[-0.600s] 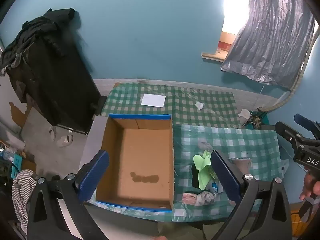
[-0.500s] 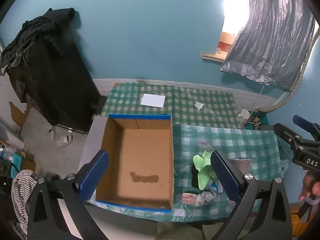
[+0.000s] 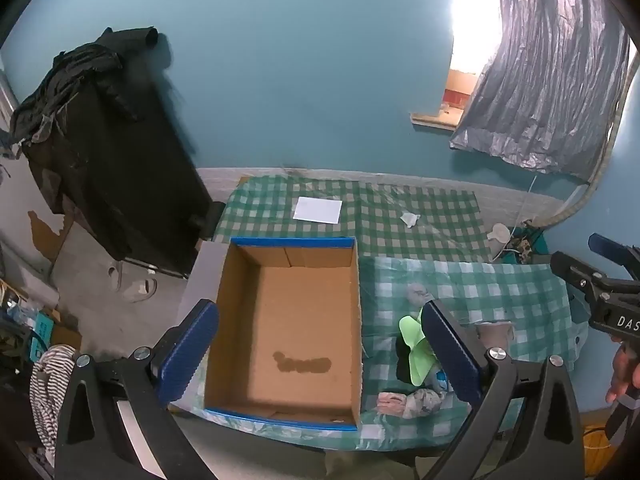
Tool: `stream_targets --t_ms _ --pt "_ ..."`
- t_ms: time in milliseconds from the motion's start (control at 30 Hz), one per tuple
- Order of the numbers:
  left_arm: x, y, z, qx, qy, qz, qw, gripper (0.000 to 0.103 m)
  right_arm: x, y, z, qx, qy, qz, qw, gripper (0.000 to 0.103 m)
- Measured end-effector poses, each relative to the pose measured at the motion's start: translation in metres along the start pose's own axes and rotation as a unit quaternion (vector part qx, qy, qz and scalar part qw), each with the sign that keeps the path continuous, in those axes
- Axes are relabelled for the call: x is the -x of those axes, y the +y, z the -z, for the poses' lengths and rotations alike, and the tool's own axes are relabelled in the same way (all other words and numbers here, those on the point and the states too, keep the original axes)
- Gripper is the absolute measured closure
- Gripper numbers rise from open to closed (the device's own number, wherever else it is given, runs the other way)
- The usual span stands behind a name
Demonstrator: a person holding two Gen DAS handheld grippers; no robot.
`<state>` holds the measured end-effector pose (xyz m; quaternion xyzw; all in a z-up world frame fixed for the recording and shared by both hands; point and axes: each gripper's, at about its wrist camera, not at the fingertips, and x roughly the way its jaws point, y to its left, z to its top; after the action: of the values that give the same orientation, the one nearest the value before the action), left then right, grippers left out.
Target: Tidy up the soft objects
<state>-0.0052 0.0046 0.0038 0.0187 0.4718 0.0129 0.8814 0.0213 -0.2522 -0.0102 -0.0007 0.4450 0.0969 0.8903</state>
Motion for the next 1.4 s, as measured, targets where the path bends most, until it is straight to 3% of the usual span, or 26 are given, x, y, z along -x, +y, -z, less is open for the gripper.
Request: stream_targets --t_ms 1400 --pt "-0.012 -0.011 0.011 -0.022 0.019 0.015 0.9995 0.001 0.001 0.002 0.000 0.002 0.000 0.006 1.000 0.003"
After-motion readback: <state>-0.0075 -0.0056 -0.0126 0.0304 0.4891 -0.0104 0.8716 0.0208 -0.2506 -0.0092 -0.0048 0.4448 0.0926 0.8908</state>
